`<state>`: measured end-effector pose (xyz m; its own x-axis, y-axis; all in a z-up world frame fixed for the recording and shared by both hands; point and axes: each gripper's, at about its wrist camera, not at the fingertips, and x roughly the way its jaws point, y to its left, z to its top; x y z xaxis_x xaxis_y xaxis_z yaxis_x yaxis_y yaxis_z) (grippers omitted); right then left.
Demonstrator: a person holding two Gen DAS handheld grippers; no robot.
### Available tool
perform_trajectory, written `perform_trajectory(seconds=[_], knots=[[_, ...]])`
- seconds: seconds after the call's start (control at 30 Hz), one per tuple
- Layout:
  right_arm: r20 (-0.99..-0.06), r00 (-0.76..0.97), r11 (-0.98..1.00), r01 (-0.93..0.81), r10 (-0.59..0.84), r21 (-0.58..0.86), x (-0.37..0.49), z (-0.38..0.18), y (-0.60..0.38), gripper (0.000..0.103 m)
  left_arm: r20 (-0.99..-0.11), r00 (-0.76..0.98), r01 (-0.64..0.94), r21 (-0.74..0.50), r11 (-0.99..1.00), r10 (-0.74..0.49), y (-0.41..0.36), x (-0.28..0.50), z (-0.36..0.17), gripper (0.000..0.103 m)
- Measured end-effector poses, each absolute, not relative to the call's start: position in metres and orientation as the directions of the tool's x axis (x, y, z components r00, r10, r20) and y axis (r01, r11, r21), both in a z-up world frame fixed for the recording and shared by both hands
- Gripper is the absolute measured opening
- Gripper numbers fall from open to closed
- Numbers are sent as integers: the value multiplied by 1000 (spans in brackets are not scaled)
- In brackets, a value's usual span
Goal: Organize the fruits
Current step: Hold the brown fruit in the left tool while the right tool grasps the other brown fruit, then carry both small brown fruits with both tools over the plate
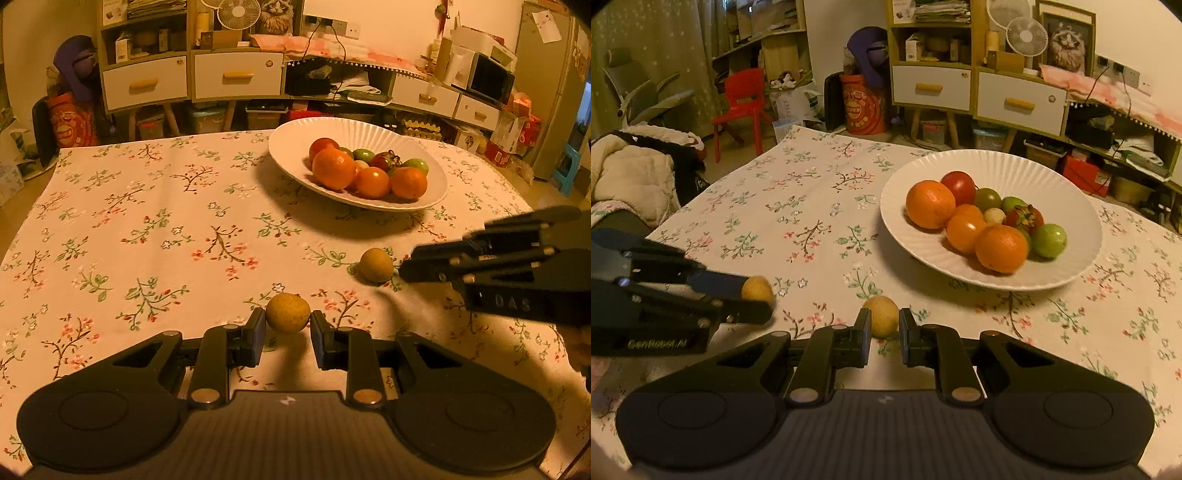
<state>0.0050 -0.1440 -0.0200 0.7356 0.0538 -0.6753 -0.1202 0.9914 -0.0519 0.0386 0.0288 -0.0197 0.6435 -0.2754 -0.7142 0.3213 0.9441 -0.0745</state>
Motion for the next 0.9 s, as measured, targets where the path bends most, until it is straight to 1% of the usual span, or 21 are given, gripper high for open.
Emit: perform_trajectory(seconds=[0.1,0.13,0.17,0.2,0.27,0.33,0.8,0.83,0.87,0.9], knots=[[-685,727,992,-114,43,-58,2,-25,-146,14,-713,644,324,-76,943,-278,27,38,-19,15],[-689,723,993,-109,42,-54,1,-27,-147,16,-713,644,325,-75,943,-278,27,37,-20,15],[-690,723,993,-102,40,-50,1,-27,-147,20,-713,644,325,-74,943,-277,27,37,-20,15],[-686,726,994,-97,38,-47,1,-28,-147,23,-714,643,325,-73,943,-277,27,38,-21,15],[-677,735,995,-92,38,-44,3,-27,-147,33,-717,641,323,-73,943,-275,27,39,-22,15],[-672,739,995,-92,42,-39,7,-28,-146,35,-718,639,323,-74,944,-275,27,39,-22,15],[-666,744,995,-97,47,-37,17,-37,-141,34,-721,636,329,-71,942,-276,25,39,-23,15],[-668,743,995,-96,46,-38,18,-36,-141,33,-721,635,329,-71,942,-276,25,39,-23,15],[-670,741,994,-100,49,-37,19,-37,-141,27,-721,635,329,-71,942,-276,25,40,-23,15],[-674,737,994,-107,53,-39,19,-37,-140,24,-721,636,330,-70,941,-276,25,39,-24,15]])
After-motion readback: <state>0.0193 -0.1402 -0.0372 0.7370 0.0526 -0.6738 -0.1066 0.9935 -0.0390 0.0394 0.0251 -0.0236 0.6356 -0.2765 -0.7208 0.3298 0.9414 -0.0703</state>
